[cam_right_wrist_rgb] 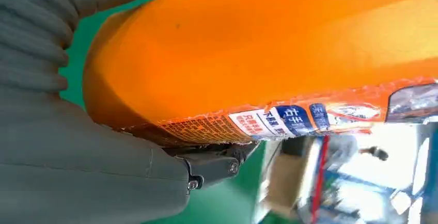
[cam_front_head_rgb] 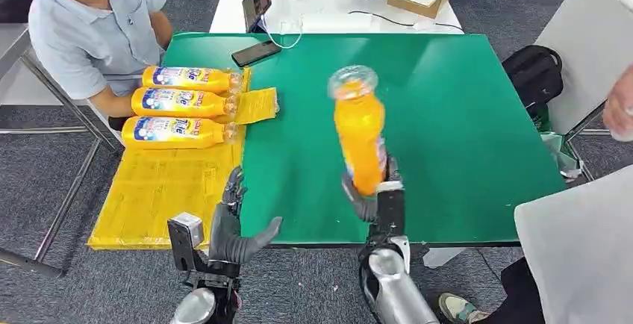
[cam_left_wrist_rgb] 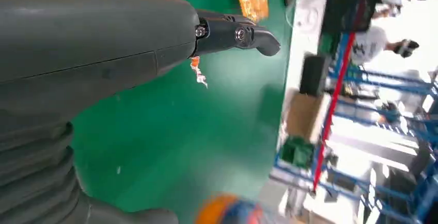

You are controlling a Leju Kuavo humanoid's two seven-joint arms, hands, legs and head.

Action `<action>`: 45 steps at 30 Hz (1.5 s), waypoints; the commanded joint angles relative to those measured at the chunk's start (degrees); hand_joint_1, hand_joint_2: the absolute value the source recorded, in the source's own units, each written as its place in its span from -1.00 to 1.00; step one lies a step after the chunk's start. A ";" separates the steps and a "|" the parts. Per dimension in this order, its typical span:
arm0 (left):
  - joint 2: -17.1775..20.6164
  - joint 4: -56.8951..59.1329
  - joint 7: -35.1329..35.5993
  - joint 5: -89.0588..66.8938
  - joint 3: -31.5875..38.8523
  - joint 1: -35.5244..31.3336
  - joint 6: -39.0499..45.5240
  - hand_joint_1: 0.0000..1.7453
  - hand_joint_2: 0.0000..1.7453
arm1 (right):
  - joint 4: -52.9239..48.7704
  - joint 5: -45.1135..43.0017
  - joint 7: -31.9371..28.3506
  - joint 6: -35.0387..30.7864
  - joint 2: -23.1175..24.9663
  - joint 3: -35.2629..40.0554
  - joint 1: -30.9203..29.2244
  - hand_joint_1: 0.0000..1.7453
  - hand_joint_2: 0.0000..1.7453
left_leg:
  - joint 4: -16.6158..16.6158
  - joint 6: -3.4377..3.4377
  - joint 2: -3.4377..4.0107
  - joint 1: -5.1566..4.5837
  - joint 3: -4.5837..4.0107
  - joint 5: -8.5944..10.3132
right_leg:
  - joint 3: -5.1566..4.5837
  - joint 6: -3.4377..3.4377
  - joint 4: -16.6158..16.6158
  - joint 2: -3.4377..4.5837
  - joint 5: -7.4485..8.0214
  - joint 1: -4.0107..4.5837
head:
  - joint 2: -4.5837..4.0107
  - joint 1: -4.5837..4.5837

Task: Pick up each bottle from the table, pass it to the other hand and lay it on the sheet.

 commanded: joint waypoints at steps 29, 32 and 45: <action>3.64 -5.60 0.27 5.22 -5.01 -2.15 -13.58 -1.00 1.00 | 15.58 15.11 1.98 5.38 -1.29 28.88 -7.04 1.00 1.00 | -0.01 -0.06 -0.08 0.06 0.03 -0.01 | 0.09 -0.11 -0.04 -0.20 -0.05 0.06 | 0.00 0.00; 3.64 -5.60 0.27 5.22 -5.01 -2.15 -13.58 -1.00 1.00 | 15.58 15.11 1.98 5.38 -1.29 28.88 -7.04 1.00 1.00 | -0.02 -0.06 -0.10 0.06 0.03 -0.01 | 0.08 -0.11 -0.05 -0.26 -0.07 0.06 | 0.00 0.00; 2.90 -1.94 0.78 4.01 -4.51 -3.08 -11.85 1.00 1.00 | 14.59 15.70 1.95 6.47 -1.63 30.42 -6.02 1.00 1.00 | -0.04 -0.06 -0.14 0.06 0.03 0.01 | 0.09 -0.11 -0.07 -0.29 -0.06 0.06 | 0.00 0.00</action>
